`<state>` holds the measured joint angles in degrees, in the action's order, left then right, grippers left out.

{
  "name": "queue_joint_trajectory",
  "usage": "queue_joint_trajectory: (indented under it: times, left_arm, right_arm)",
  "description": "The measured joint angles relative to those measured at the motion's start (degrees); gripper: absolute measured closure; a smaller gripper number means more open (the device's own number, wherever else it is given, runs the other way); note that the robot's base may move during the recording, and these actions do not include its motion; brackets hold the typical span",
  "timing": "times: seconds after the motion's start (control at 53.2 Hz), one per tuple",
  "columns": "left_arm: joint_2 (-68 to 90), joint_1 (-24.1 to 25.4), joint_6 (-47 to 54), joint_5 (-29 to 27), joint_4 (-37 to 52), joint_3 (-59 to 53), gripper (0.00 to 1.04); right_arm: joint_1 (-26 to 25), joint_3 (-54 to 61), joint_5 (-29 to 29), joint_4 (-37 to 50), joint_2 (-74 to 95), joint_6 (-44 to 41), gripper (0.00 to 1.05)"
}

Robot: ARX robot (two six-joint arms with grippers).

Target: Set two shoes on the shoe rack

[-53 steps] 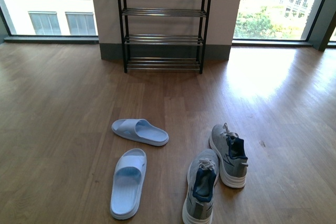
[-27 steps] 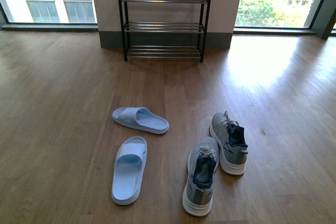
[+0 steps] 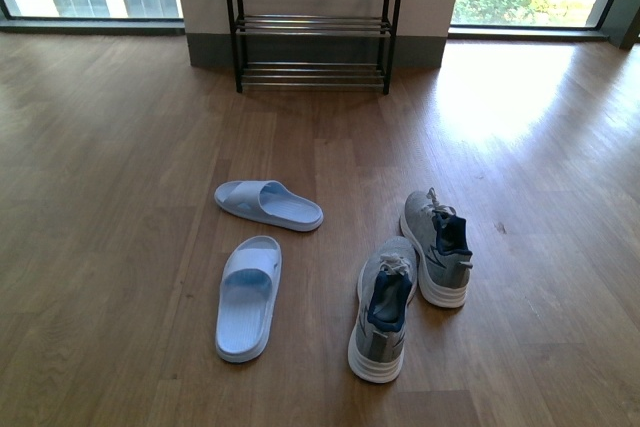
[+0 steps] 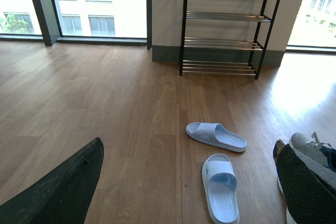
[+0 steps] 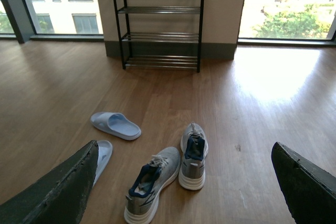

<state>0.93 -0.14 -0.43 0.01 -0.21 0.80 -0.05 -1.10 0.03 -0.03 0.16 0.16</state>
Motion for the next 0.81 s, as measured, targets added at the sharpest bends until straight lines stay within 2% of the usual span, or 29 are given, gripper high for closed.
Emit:
queue_joint_trajectory:
  times: [0.808]
  left_arm:
    - [0.0, 0.0, 0.0, 0.0, 0.0, 0.0, 0.09]
  right_arm:
    - [0.0, 0.0, 0.0, 0.0, 0.0, 0.0, 0.09]
